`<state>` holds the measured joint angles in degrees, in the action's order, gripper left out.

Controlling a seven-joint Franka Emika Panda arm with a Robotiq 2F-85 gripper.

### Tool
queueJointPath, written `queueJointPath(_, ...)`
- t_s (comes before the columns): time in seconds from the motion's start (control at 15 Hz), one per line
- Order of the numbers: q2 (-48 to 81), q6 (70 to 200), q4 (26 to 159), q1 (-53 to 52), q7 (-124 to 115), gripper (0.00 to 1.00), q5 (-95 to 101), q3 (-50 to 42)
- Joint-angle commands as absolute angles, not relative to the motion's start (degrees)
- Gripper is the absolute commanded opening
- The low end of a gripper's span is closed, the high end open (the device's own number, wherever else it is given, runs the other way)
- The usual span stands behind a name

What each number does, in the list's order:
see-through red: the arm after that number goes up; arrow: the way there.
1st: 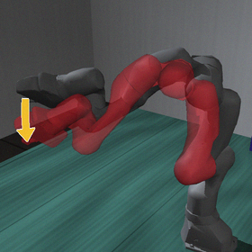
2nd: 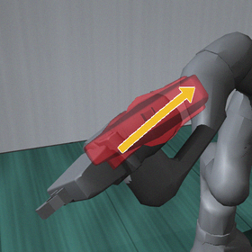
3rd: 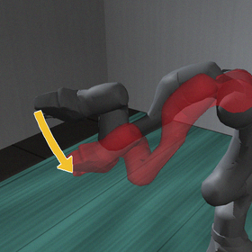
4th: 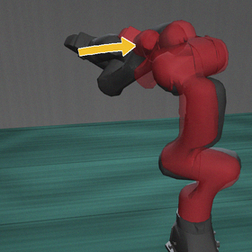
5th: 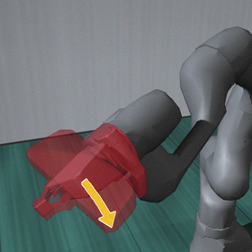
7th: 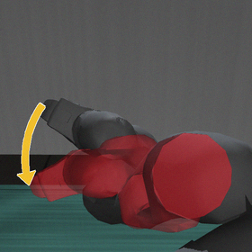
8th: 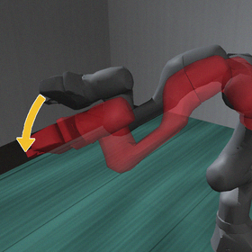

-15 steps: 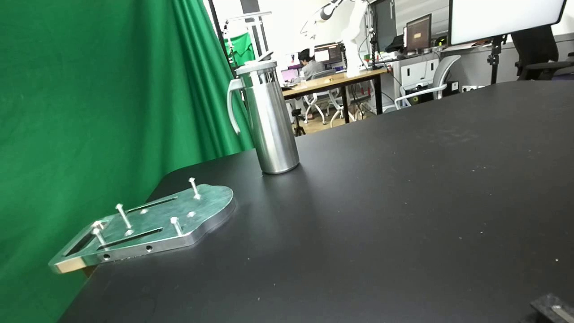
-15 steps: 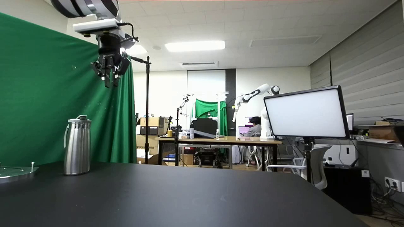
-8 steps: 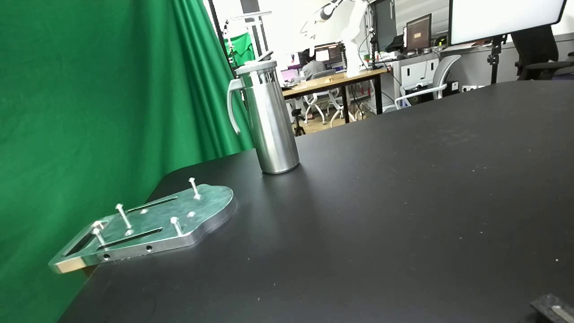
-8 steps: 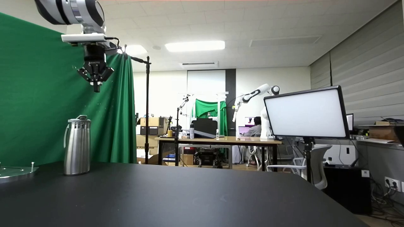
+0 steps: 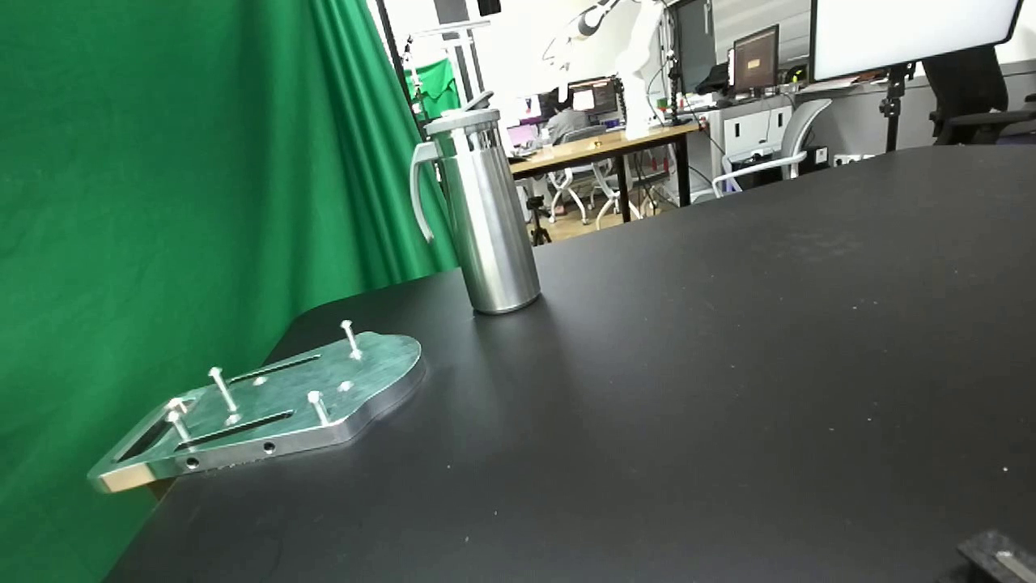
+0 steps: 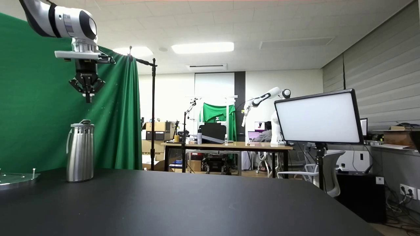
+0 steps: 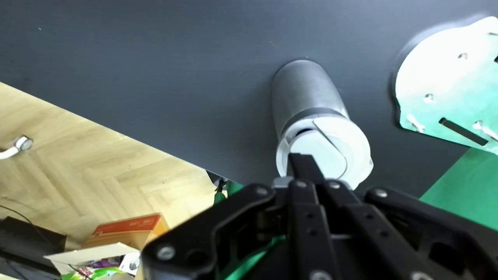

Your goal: Close the lid of the flask

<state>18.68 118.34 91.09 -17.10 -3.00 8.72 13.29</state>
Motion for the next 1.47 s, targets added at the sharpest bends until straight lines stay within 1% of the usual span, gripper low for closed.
queueJointPath(0.0, 23.2, 120.2, 86.5, -17.4, -1.3, 0.00, 7.5, 13.0)
queueJointPath(0.2, 26.2, 120.0, 84.3, -17.8, -0.6, 0.00, 7.5, 12.7)
queueJointPath(0.87, 33.1, 110.1, 76.2, -19.5, -1.5, 0.00, 7.8, 11.5)
queueJointPath(1.4, 37.5, 106.0, 71.5, -20.7, -2.1, 0.00, 7.9, 10.3)
